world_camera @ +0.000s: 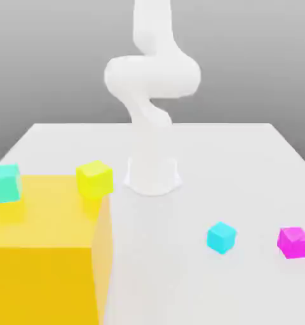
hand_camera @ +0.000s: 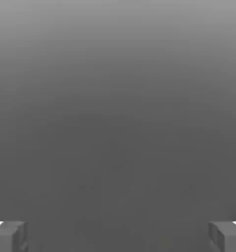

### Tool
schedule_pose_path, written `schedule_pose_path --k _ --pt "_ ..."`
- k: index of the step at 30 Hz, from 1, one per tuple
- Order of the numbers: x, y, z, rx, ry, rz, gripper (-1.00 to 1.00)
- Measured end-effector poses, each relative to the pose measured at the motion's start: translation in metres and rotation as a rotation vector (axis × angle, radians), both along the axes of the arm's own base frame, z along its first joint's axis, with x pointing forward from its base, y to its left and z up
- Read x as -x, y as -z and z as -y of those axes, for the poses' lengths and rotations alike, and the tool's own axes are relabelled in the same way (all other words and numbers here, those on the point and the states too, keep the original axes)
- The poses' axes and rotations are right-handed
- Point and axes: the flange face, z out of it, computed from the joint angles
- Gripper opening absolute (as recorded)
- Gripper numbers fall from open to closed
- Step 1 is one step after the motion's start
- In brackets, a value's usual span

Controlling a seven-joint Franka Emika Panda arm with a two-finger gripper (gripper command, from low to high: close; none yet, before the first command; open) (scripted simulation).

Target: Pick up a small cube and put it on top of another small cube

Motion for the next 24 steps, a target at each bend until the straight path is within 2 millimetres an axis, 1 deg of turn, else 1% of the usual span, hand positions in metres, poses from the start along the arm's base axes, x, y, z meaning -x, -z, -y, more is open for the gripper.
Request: schedule_pose_path --k 2,5,8,11,13,16,19,20,23,24 --pt "-0.023 0.037 -0.028 0.049 -0.119 -0.058 0.0" --pt "-0.045 0.094 -0.073 0.121 -0.295 -0.135 0.0" --pt "-0.055 0.153 -0.119 0.193 -0.471 -0.206 0.0" --pt "-0.052 0.213 -0.165 0.267 -0.651 -0.273 0.0" --pt "-0.044 0.254 -0.193 0.317 -0.772 -0.314 0.0" --pt "-0.023 0.315 -0.232 0.392 -0.955 -0.374 0.0" --pt "0.016 0.374 -0.273 0.475 -1.165 -0.425 0.0" --pt "0.03 0.394 -0.283 0.502 -1.232 -0.442 0.0" --pt "0.064 0.45 -0.294 0.573 -1.397 -0.5 0.0" --pt "0.072 0.466 -0.296 0.589 -1.435 -0.513 0.0"
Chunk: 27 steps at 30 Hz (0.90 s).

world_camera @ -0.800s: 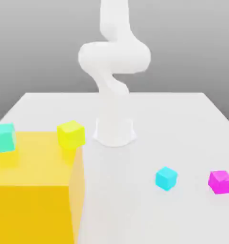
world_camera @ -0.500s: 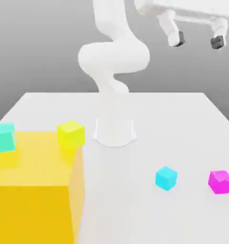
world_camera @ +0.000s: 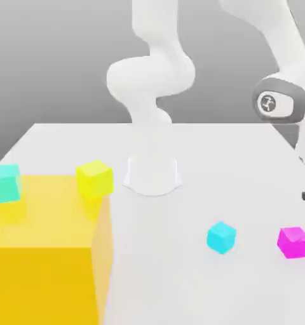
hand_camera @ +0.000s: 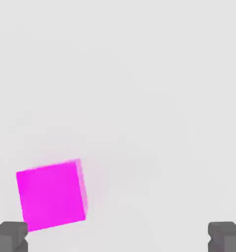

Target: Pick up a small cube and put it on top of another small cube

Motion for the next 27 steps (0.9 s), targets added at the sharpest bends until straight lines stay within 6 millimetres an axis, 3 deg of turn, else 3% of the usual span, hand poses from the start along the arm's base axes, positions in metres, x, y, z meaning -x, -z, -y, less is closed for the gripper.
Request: schedule_pose_path --k 5,6,12,14,19,24,27 --pt "0.008 0.062 -0.002 0.014 -0.038 -0.013 0.0" --pt "0.009 0.07 -0.002 0.014 -0.038 -0.013 -1.0" --pt "0.009 0.074 -0.001 0.016 -0.039 -0.014 -1.0" --pt "0.009 0.063 -0.002 0.016 -0.039 -0.014 -1.0" --pt "0.008 0.011 0.004 0.016 -0.028 -0.014 -1.0" --pt "0.001 -0.019 0.073 0.017 0.127 -0.013 -1.0" --pt "0.009 -0.03 0.108 0.016 0.2 -0.014 -1.0"
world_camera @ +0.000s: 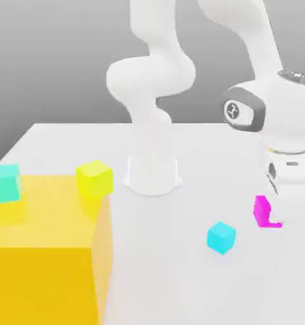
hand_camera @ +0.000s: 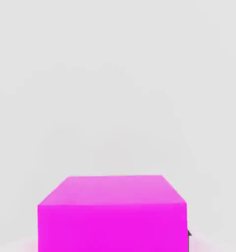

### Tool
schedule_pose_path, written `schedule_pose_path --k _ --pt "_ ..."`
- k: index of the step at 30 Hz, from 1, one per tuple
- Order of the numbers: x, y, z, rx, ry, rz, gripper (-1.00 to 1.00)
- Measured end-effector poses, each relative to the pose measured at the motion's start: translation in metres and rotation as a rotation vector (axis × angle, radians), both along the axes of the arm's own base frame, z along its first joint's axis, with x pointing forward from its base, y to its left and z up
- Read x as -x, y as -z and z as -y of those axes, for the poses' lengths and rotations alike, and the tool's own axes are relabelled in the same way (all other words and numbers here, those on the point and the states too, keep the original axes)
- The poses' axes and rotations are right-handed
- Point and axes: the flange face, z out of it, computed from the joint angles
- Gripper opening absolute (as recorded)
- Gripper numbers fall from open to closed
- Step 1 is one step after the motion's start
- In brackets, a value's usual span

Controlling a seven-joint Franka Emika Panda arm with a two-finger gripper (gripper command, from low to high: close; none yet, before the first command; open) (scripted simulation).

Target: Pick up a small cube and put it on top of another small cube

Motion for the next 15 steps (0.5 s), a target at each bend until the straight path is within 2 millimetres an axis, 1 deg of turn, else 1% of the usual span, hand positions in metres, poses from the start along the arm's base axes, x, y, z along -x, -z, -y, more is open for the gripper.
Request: schedule_pose_path --k 4,5,7,12,13,15 --pt "0.015 -0.008 0.045 -0.002 0.104 -0.001 -1.0" --pt "0.016 -0.004 0.05 -0.003 0.116 -0.002 -1.0" --pt "0.016 0.009 0.052 -0.003 0.125 -0.002 -1.0" --pt "0.017 0.05 0.054 -0.003 0.128 -0.001 -1.0" --pt "0.018 0.054 0.055 -0.003 0.13 -0.001 1.0" --pt "0.017 0.054 0.057 -0.003 0.136 -0.001 1.0"
